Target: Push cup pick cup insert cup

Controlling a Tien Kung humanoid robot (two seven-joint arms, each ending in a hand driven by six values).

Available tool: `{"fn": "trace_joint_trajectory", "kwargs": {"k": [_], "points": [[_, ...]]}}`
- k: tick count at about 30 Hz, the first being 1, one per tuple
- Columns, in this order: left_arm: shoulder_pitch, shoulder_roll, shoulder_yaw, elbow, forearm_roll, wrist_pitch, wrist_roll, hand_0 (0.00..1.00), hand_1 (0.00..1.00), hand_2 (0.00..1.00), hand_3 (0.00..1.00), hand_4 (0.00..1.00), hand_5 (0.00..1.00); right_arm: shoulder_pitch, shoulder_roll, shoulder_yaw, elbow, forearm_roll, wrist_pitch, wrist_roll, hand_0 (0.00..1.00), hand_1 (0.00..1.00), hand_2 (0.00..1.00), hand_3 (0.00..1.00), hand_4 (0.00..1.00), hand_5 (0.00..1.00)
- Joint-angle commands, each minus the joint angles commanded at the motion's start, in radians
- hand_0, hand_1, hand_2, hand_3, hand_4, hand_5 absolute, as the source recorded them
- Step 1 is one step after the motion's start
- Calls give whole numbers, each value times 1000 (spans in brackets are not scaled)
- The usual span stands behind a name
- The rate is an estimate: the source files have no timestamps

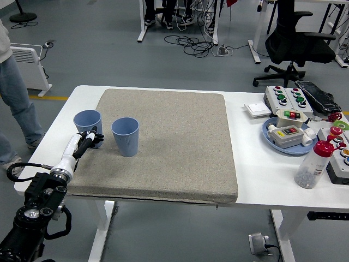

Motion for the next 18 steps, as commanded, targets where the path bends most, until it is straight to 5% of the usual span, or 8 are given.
{"fn": "trace_joint_trajectory", "kwargs": {"k": [12,18], "points": [[12,6,64,-38,-52,0,-5,699,691,610,522,584,998,-2,2,-1,0,2,1,-1,730,661,666,586,120,568],[63,24,175,-124,-148,8,5,660,659,600,518,583,998,-2,1,3,0,3,1,-2,730,661,665,586,119,569]]}}
